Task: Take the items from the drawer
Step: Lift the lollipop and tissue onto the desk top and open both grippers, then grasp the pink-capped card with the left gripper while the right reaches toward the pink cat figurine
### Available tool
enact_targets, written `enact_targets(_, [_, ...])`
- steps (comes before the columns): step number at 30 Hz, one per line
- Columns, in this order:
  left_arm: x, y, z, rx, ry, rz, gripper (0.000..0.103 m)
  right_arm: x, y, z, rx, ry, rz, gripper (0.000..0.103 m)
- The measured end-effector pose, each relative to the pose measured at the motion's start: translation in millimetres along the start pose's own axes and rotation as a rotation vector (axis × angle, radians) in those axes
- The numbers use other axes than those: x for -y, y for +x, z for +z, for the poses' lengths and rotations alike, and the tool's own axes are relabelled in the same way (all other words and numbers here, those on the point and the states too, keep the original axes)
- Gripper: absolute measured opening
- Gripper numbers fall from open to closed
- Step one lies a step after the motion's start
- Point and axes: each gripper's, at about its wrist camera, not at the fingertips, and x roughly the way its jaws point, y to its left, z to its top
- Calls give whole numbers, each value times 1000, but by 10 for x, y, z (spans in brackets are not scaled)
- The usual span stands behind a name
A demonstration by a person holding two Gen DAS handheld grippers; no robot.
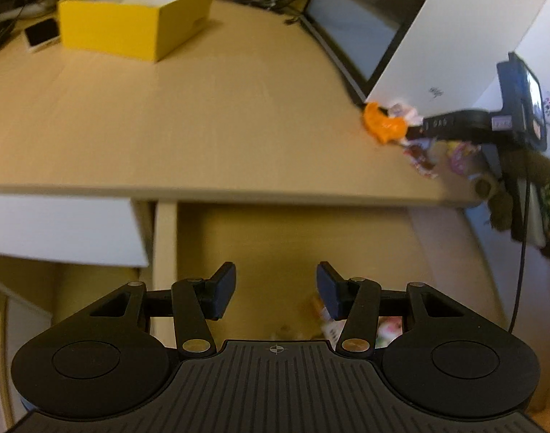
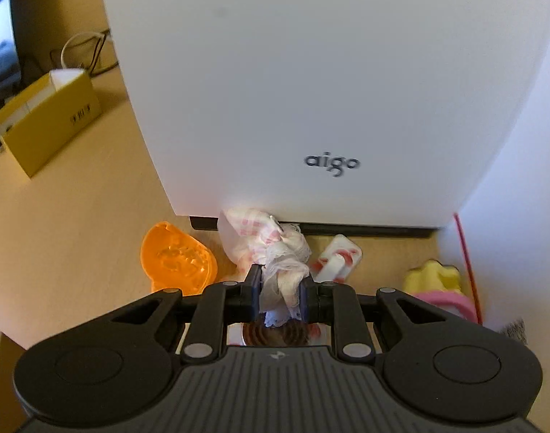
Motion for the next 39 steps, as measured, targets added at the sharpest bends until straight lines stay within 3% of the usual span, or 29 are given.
enact_targets(2, [-22, -4, -71, -11, -7, 10, 54, -14, 3, 4, 10, -21, -2, 25])
enact_targets(5, [-17, -13, -133, -19, 2, -4, 54, -10, -144, 6, 47, -32, -10, 43])
enact_targets(11, [58, 56, -164, -60, 98, 0, 54, 64, -885, -200, 164, 27, 30, 67])
enact_targets(15, [88, 99, -206, -140, 169, -4, 54, 53, -1195, -410, 221, 15, 29, 78])
enact_targets(22, [252, 310, -301, -326, 250, -15, 54, -54, -1247, -899, 119, 7, 102, 79])
enact_targets(28, [467, 709, -246, -410, 62, -70, 54, -95, -1175, -1197, -5, 33, 107, 79])
enact_targets(31, [687, 970, -297, -442, 35, -25, 54, -42, -1218, -1317, -37, 26, 60, 79])
enact_targets(39, [986, 1444, -392, -489, 58, 97, 55, 66, -1268, -1455, -59, 43, 44, 79])
